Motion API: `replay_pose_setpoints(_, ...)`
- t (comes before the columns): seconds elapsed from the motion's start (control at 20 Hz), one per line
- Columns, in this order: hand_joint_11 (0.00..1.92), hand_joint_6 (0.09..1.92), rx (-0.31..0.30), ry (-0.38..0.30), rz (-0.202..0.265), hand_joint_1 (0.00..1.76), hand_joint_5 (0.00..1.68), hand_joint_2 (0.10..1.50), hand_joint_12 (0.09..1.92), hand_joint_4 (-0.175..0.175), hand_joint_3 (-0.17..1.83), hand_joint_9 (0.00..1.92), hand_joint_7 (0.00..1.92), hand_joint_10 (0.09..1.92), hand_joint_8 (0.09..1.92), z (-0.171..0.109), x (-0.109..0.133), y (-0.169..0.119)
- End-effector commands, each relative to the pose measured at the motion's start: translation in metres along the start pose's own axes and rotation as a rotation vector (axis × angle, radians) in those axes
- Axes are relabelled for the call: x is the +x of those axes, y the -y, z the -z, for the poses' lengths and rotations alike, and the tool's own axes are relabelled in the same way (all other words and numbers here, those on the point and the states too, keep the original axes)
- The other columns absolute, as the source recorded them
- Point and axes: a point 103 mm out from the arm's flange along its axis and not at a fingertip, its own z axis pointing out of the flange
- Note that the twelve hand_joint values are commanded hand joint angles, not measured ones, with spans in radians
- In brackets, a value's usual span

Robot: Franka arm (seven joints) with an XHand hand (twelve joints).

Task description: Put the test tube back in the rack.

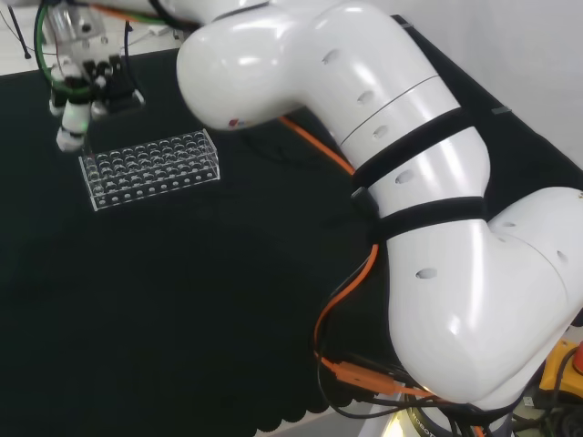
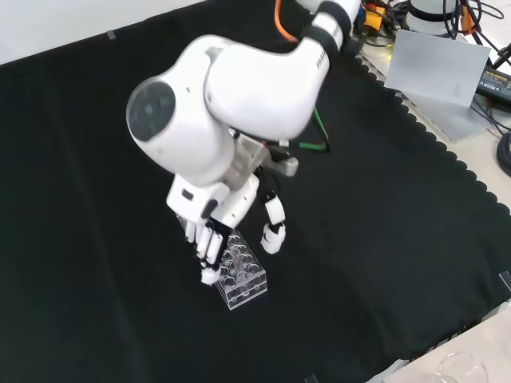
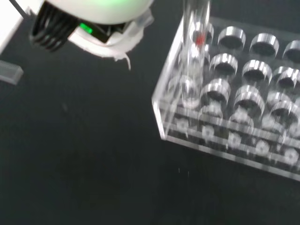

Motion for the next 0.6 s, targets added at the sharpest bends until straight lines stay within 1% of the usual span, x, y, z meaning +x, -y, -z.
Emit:
replay_pose_setpoints(0.05, 0.57, 0.09, -0.183, -0.110, 0.142, 0.96, 0.49, 0.53, 1.48, -0.015, 0.54, 0.70, 0.38, 0.96, 0.93, 0.144, -0.036, 0.131)
replay_pose_setpoints(0.25, 0.54, 0.09, -0.240, -0.095, 0.139, 0.96, 0.49, 0.53, 1.49, -0.013, 0.53, 0.68, 0.38, 0.96, 0.93, 0.168, -0.048, 0.172)
replay_pose_setpoints(0.4, 0.52, 0.09, -0.266, -0.071, 0.116, 0.95, 0.49, 0.54, 1.49, -0.015, 0.53, 0.68, 0.37, 0.96, 0.93, 0.173, -0.059, 0.204)
replay_pose_setpoints(0.45, 0.51, 0.09, -0.262, -0.073, 0.100, 0.95, 0.50, 0.54, 1.49, -0.018, 0.53, 0.68, 0.37, 0.96, 0.93, 0.171, -0.066, 0.215)
replay_pose_setpoints(0.6, 0.50, 0.09, -0.240, -0.115, 0.042, 0.96, 0.51, 0.54, 1.49, -0.025, 0.53, 0.67, 0.38, 0.96, 0.93, 0.161, -0.086, 0.242)
